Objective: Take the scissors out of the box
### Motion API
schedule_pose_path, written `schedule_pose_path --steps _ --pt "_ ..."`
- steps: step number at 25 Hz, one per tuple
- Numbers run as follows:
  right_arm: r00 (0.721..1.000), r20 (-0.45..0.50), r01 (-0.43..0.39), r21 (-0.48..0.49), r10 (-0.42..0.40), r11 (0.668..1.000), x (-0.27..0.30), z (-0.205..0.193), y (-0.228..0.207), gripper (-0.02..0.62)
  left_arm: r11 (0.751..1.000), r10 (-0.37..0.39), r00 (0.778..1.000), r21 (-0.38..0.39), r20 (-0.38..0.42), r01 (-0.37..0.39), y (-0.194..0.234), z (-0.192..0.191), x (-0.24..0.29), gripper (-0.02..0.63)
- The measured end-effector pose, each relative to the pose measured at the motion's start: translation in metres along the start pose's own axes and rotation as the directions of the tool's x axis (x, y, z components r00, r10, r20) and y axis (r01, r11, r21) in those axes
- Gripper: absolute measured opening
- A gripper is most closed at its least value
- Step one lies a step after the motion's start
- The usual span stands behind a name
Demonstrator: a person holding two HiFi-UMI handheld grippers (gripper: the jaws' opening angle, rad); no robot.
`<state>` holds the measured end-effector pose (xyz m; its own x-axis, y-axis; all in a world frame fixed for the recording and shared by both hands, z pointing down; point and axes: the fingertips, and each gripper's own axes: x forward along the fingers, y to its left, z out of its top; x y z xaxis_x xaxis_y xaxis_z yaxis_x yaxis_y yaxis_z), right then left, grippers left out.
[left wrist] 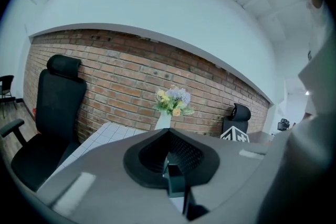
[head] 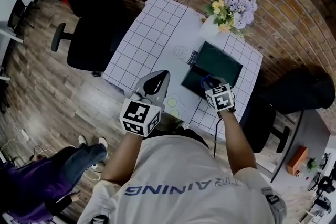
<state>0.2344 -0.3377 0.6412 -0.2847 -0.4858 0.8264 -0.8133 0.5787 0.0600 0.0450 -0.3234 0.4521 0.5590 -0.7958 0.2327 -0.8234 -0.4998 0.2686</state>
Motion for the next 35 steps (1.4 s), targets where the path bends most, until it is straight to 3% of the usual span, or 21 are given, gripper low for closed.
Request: schedule_pose_path --steps 5,8,14,21,24,29,35 --pt "0.987 0.159 0.026 0.036 -0.031 0.999 -0.042 0.031 0.002 0.089 0.998 -0.043 0.999 0.042 0.020 0.042 -0.015 0.017 0.009 0.003" --pt "0.957 0.284 0.038 0.076 -0.058 0.996 -0.075 0.059 -0.001 0.091 0.996 -0.061 0.997 0.067 0.037 0.059 -0.021 0.030 0.011 0.003" --pt "0.838 0.527 0.068 0.160 -0.143 0.985 -0.158 0.115 -0.015 0.091 0.991 -0.092 0.992 0.100 0.085 0.083 -0.033 0.057 0.009 0.003" --pt "0.693 0.692 0.090 0.192 -0.200 0.977 -0.250 0.151 -0.019 0.091 0.986 -0.128 0.981 0.127 0.149 0.110 -0.044 0.090 0.002 0.003" --pt "0.650 0.733 0.102 0.176 -0.200 0.979 -0.275 0.158 -0.015 0.091 0.983 -0.143 0.976 0.137 0.162 0.121 -0.050 0.098 -0.001 0.003" --pt "0.619 0.757 0.113 0.174 -0.206 0.978 -0.285 0.161 -0.014 0.092 0.979 -0.154 0.973 0.158 0.174 0.127 -0.056 0.103 -0.004 0.003" --pt "0.623 0.751 0.105 0.199 -0.220 0.974 -0.279 0.157 -0.018 0.092 0.980 -0.151 0.974 0.157 0.169 0.125 -0.055 0.103 -0.002 0.003"
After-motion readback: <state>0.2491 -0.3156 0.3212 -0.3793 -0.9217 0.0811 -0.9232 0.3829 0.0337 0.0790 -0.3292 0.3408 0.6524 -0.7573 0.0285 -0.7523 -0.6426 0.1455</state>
